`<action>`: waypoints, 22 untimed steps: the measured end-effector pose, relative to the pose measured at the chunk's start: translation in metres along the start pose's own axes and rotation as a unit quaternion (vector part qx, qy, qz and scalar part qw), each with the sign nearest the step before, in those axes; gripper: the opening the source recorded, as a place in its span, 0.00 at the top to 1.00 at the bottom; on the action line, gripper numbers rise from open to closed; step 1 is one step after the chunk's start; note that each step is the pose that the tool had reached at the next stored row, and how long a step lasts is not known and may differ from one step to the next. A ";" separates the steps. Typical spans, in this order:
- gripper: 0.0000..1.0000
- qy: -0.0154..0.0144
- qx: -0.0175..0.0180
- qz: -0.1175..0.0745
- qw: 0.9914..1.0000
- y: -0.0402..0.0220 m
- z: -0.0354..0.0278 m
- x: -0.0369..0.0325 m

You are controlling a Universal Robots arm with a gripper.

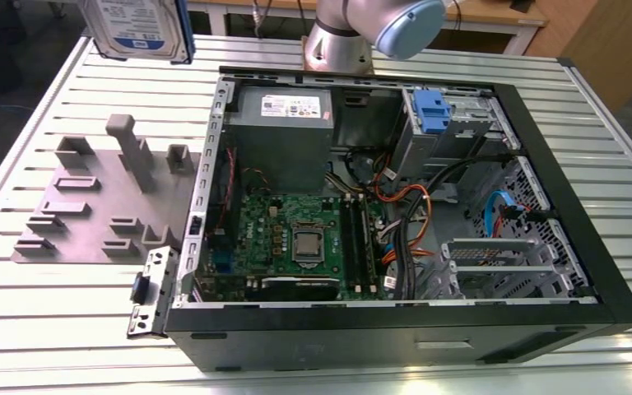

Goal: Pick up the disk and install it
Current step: 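Pick up the disk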

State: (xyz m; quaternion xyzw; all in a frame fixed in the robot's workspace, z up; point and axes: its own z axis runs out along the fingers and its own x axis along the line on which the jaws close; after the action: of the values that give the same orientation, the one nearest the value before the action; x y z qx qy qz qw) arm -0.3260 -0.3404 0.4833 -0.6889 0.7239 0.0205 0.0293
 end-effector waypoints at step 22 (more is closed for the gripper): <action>0.63 0.002 0.000 0.000 1.000 -0.0328 0.0004 0.0007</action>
State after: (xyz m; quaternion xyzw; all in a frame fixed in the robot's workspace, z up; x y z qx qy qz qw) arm -0.2933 -0.3427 0.4832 -0.6890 0.7239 0.0193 0.0283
